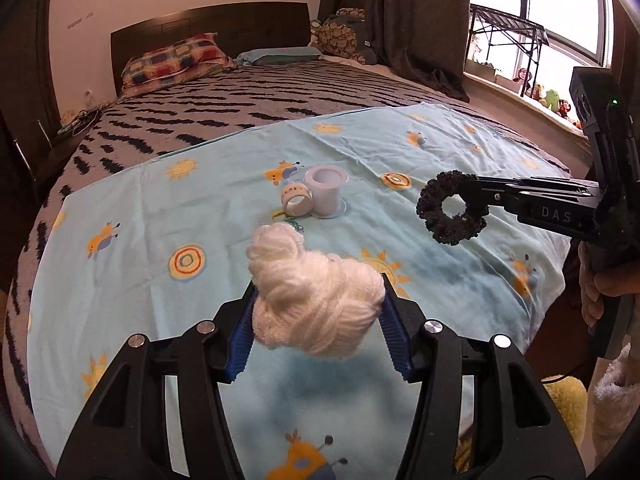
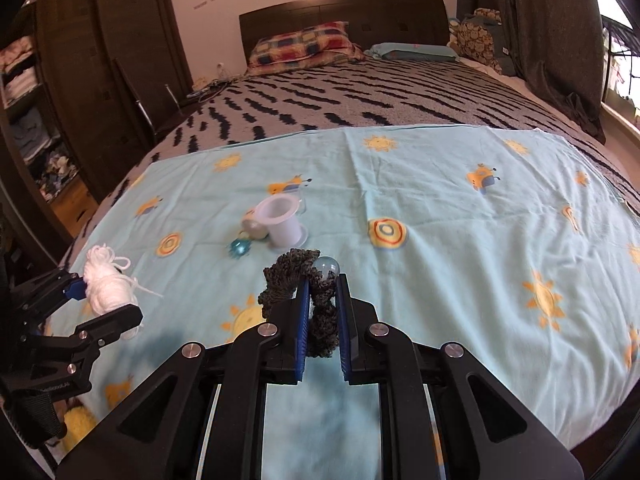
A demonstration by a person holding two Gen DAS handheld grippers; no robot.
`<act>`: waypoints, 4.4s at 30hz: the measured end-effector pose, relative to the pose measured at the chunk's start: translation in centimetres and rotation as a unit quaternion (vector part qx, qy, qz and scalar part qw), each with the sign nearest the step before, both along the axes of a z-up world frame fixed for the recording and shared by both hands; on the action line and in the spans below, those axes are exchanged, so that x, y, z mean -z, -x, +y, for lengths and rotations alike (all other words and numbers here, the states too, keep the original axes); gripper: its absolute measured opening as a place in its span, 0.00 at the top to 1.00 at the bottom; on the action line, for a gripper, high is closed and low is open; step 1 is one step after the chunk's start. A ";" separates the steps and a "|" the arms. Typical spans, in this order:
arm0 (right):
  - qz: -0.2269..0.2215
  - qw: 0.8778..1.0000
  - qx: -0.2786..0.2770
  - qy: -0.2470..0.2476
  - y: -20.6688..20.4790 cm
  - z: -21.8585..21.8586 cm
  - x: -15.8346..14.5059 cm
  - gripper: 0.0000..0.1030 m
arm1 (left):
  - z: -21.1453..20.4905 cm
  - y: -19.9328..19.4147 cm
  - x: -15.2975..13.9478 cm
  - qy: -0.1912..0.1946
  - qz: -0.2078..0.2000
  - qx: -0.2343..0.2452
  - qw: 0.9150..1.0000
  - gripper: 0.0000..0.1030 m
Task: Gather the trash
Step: 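Carry the yarn and scrunchie down toward the black bin, then open both tools to drop the yarn and scrunchie into the bin, then raise both open tools back over the bed, then grasp the clear cup with the right tool while the left grasps the teal toy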
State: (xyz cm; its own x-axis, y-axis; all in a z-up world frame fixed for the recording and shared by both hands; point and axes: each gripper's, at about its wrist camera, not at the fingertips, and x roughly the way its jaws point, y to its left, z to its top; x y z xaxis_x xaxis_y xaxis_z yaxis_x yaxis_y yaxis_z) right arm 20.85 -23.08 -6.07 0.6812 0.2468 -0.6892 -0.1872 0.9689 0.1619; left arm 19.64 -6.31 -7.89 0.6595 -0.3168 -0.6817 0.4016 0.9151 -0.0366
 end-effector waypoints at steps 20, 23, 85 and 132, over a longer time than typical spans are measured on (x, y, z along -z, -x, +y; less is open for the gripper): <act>0.003 1.000 -0.025 -0.015 14.9 2.1 2.1 0.86 | 1.2 14.9 3.2 0.021 0.033 0.026 0.999 0.49; 0.016 0.999 -0.026 -0.021 16.6 2.3 3.3 0.86 | 1.2 16.3 4.8 0.021 0.052 0.028 0.998 0.49; 0.081 0.995 0.051 -0.029 13.8 0.0 12.8 0.17 | 1.0 15.9 12.6 -0.024 0.138 -0.023 0.990 0.09; 0.027 0.999 -0.024 -0.027 -13.4 6.5 6.0 0.24 | 1.2 -10.7 7.5 -0.012 0.081 -0.024 0.996 0.20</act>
State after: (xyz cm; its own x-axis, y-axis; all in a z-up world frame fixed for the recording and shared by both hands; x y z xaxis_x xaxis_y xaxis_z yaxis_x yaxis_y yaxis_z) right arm 34.29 -16.55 -12.12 0.6292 0.3158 -0.7102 -0.2231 0.9487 0.2242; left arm 30.33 -5.12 -15.37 0.5536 -0.2696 -0.7880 0.3477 0.9346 -0.0754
